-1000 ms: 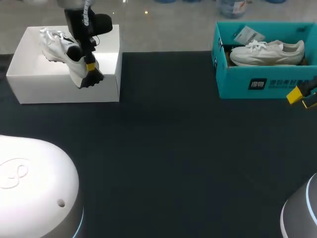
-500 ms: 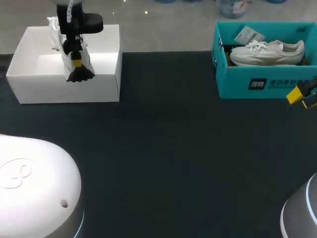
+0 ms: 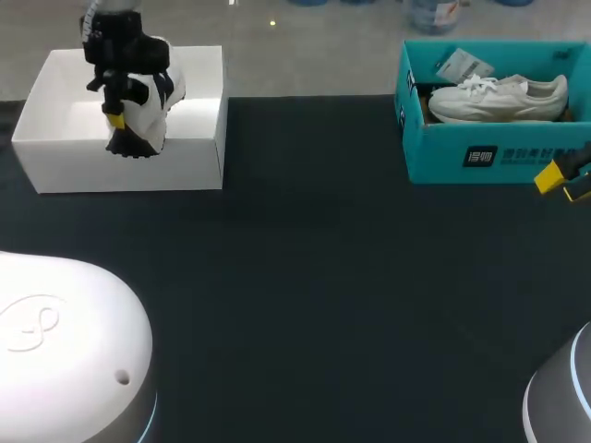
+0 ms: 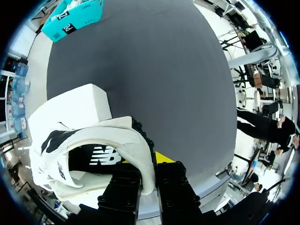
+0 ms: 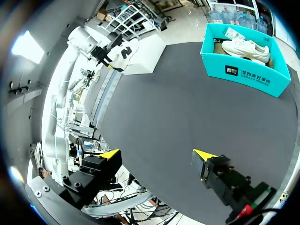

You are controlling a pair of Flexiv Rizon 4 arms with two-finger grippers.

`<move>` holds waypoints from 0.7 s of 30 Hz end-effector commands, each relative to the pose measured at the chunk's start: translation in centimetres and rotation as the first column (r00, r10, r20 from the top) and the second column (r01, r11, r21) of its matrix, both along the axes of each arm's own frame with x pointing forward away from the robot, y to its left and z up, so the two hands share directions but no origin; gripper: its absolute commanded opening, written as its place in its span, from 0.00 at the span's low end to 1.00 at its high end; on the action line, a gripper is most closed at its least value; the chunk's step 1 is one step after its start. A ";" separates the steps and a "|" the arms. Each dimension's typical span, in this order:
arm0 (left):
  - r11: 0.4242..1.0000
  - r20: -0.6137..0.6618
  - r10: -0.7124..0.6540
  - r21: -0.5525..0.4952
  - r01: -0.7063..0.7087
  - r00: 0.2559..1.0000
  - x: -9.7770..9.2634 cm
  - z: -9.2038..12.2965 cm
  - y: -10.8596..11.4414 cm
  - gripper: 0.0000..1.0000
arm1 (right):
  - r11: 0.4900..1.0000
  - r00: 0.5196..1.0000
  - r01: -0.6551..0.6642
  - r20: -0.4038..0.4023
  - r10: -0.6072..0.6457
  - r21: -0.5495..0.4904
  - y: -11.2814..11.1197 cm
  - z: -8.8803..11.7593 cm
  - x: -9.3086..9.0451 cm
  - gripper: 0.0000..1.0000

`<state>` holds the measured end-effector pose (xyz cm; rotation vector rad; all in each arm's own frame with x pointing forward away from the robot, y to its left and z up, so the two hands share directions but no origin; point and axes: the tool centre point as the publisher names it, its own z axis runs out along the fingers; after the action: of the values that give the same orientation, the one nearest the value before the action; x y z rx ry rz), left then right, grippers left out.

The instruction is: Take the shoe out of the shoebox, open the shoe tongue, remove and reinsert the insole, then place the shoe into the shoebox

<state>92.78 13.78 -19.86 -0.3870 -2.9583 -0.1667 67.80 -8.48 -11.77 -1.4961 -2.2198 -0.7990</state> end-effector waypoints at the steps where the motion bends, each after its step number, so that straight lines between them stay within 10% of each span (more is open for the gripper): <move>1: 0.982 -0.008 -0.188 -0.027 0.188 0.982 -0.4 0.7 1.8 0.00 | 1.000 1.000 -0.001 -0.002 0.001 -0.002 0.0 0.0 0.1 1.00; 11: 0.849 0.033 -0.528 -0.018 0.528 0.849 0.7 0.7 5.6 0.00 | 1.000 1.000 -0.001 -0.002 0.001 -0.002 0.0 0.0 0.1 1.00; 21: 0.851 0.033 -0.524 -0.022 0.525 0.851 1.1 0.7 6.0 0.00 | 1.000 1.000 -0.001 -0.002 0.001 -0.002 0.0 0.0 0.1 1.00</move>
<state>94.22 19.69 -19.26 -1.1967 -2.7921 -0.1833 67.80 -8.47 -11.77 -1.4961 -2.2198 -0.7990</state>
